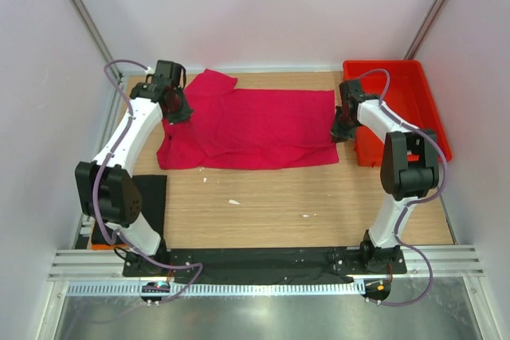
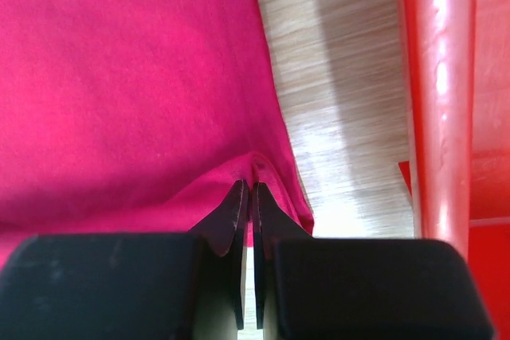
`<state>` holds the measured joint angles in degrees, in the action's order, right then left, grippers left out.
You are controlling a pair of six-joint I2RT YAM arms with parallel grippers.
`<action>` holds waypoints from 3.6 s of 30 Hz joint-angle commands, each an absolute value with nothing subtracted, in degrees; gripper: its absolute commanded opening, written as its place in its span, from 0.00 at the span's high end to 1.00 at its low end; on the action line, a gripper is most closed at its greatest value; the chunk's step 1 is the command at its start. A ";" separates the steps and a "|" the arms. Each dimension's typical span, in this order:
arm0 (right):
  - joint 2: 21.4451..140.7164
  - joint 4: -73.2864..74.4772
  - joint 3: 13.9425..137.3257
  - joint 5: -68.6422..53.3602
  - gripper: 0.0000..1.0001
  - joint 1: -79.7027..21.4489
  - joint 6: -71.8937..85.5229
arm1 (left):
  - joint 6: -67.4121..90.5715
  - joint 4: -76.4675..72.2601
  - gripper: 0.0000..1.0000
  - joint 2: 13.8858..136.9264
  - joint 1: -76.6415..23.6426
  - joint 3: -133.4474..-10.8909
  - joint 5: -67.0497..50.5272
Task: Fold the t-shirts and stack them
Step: Fold the tshirt
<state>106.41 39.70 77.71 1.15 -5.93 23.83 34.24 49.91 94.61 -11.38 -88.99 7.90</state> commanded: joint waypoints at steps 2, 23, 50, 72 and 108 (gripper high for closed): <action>107.22 40.87 81.38 0.79 0.92 -5.19 22.68 | 32.87 47.90 1.00 96.15 -10.20 -92.28 7.39; 110.21 42.01 84.02 0.70 0.92 -4.13 22.94 | 31.73 45.88 1.00 104.15 -9.76 -100.19 3.52; 113.65 46.13 91.05 5.09 0.46 -3.43 22.94 | 28.31 52.64 0.56 110.49 -6.42 -108.90 10.89; 96.15 35.60 64.87 -3.69 0.35 -8.26 24.26 | 24.52 49.13 0.46 94.65 7.65 -76.11 -5.81; 103.01 34.89 68.38 -4.04 0.50 -5.98 24.08 | 16.08 43.07 0.68 109.07 7.47 -77.78 -3.25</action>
